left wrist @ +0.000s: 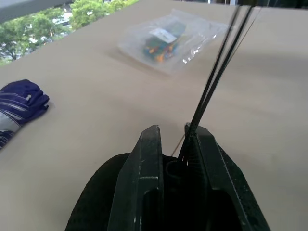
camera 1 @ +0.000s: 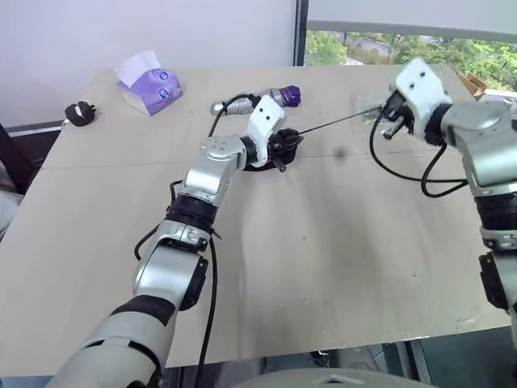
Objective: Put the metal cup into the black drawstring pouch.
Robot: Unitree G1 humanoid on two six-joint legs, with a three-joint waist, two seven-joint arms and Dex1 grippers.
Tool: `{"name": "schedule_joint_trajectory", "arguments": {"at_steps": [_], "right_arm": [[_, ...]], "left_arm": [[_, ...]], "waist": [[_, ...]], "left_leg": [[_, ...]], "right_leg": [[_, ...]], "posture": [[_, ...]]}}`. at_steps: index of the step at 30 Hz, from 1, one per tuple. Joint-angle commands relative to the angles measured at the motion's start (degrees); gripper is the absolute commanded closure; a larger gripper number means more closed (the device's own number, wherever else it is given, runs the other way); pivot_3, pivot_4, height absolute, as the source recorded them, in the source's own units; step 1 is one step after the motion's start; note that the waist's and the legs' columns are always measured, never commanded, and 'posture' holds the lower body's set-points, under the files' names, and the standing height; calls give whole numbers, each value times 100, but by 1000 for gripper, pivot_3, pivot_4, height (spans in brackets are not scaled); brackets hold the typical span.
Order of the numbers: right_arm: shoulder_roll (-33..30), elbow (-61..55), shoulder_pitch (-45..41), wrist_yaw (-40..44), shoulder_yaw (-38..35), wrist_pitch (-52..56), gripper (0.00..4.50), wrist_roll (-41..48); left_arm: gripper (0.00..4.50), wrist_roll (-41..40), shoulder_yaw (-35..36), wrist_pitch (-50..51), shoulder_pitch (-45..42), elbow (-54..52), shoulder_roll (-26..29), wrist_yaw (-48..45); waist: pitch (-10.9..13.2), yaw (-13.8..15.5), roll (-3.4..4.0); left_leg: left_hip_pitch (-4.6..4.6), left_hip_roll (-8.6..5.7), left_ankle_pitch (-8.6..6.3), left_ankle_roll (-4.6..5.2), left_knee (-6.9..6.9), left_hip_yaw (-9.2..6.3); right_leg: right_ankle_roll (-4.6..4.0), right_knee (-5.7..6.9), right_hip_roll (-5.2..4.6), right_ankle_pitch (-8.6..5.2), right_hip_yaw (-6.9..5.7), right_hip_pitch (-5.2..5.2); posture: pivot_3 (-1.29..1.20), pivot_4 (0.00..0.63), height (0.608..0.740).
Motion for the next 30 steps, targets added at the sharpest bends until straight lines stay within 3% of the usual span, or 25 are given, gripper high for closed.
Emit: {"name": "schedule_joint_trajectory", "arguments": {"at_steps": [1,3,5,6,10,13,15,22,30], "right_arm": [[-61,-125,261,-206,-731,-276,4500,250],[60,-403,587,106,-805,-153,4500,685],[145,-604,1036,163,-892,-237,4500,885],[162,-722,1351,120,-949,-310,3903,912],[146,-1544,2473,67,-1408,-310,2233,1221],[218,-2218,3255,-5,-1918,-336,1053,1579],[330,-2696,3766,-71,-2164,-369,25,1796],[461,-3705,5196,109,-2530,-872,25,2150],[573,-3981,6349,135,-2733,-1304,25,2318]], "left_arm": [[4315,243,109,-514,61,318,42,118],[4315,-82,162,-435,92,110,-24,-504],[3312,-506,528,-248,221,-380,-77,-557],[3018,-650,682,-69,364,-813,-34,-476],[1166,-1347,1226,1278,1443,-3208,429,-222],[75,-1908,1829,2314,2437,-4771,759,263],[0,-2147,2221,2736,3200,-5595,885,604],[0,-2315,2937,2673,5900,-7320,809,1101],[0,-2561,3246,2589,7270,-8205,462,1634]], "waist": [[0,-18,0],[0,-10,0],[0,-12,0],[0,-10,0],[-1,-30,2],[-7,-39,12],[-10,-22,12],[-13,19,8],[-16,21,4]], "left_leg": [[-1,0,0,0,-2,-1],[-2,5,0,0,-4,-5],[0,6,-1,2,-2,-5],[1,7,-2,3,0,-4],[8,21,-4,6,2,-24],[11,26,-1,0,5,-17],[15,27,-10,16,8,-18],[107,23,-13,21,11,-19],[197,25,-14,21,16,-10]], "right_leg": [[0,0,0,0,-2,0],[0,-2,4,0,-7,-1],[0,-2,6,0,-8,-1],[0,-1,5,0,-6,-2],[1,11,4,0,13,-2],[3,11,-1,1,27,-8],[4,12,-3,1,26,-5],[-14,-1,-3,-11,25,89],[0,-1,-8,-28,37,165]], "posture": [[0,150,740],[0,150,740],[0,150,740],[0,150,740],[0,150,740],[0,150,740],[0,150,740],[0,150,740],[0,150,740]]}}
